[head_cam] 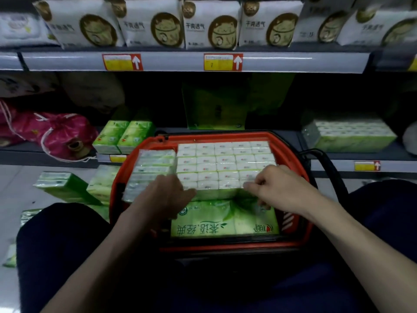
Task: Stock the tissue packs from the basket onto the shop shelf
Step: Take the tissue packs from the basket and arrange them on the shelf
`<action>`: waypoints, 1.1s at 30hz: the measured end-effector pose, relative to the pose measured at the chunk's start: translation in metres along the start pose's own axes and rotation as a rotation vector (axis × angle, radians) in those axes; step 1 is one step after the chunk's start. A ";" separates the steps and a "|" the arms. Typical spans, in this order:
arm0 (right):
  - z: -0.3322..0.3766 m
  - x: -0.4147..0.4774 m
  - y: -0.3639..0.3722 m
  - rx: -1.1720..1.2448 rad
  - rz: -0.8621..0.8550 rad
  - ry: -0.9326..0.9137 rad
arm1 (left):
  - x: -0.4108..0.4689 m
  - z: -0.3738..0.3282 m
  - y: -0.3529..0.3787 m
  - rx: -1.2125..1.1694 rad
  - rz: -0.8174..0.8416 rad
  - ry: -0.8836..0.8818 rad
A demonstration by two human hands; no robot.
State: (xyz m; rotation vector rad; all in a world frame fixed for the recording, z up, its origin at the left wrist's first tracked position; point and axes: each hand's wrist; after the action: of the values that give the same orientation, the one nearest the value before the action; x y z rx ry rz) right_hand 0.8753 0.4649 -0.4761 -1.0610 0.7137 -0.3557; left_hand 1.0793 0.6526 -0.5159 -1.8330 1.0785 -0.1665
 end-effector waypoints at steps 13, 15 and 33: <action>0.001 0.006 0.033 -0.326 0.425 0.193 | 0.003 0.040 0.040 -0.156 0.385 -0.289; 0.004 0.008 0.034 -0.316 0.451 0.202 | 0.004 0.038 0.041 -0.261 0.366 -0.304; -0.021 0.012 0.035 -0.025 0.381 0.202 | -0.016 0.031 0.013 -0.275 0.207 -0.122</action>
State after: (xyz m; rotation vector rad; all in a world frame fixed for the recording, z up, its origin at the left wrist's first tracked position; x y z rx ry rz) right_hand 0.8669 0.4600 -0.5178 -0.8950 1.0825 -0.1248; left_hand 1.0782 0.6828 -0.5375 -1.9283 1.2434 0.2237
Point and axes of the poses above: each hand's wrist, its own x-axis towards the middle knuckle, its own y-axis out of the palm, z = x × y, and after that the axes turned 7 degrees about -x, right-handed
